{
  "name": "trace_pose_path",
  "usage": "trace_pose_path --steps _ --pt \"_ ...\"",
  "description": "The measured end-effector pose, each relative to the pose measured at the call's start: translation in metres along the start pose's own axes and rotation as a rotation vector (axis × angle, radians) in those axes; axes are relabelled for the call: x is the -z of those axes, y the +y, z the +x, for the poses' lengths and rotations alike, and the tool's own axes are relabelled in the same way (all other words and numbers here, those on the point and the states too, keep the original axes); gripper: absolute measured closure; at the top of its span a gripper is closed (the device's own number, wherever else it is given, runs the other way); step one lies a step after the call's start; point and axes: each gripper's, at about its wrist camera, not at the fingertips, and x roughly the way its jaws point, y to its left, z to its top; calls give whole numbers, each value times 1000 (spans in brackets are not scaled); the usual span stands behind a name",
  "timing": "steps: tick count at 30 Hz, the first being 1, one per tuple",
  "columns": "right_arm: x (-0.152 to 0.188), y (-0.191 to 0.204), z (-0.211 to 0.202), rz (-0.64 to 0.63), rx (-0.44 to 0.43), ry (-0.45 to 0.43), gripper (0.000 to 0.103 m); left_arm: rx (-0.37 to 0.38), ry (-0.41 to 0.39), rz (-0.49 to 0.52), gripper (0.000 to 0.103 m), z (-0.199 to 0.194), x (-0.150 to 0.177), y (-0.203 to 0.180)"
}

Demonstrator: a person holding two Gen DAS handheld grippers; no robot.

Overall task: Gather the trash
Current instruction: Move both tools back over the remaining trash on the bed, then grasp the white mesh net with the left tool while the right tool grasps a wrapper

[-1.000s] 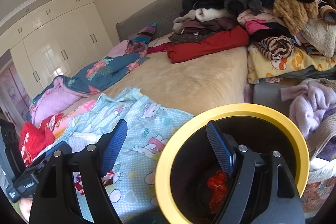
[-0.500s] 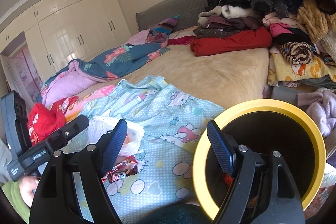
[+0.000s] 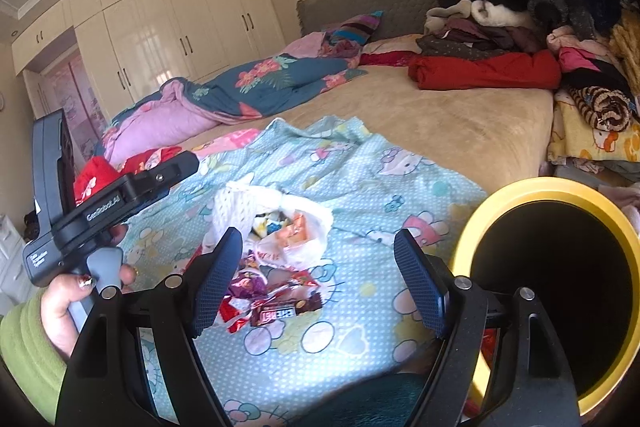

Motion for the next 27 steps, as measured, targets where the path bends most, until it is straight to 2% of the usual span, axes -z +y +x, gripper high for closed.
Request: trace_pose_path --steps 8,10,12,17,21,27 --pt "13 21 25 -9 -48 82 28 -16 57 -32 12 10 5 27" --pt "17 26 31 -14 -58 105 30 -9 81 -47 18 13 8 34" --pt "22 31 40 -23 -63 138 37 -2 103 -55 22 17 12 39" --pt "30 37 59 -7 -81 203 50 35 166 -98 41 29 22 49" --pt "36 37 70 32 -102 239 59 56 201 -120 47 37 30 52" --pt "40 35 79 70 -117 262 65 71 235 -125 53 44 37 51"
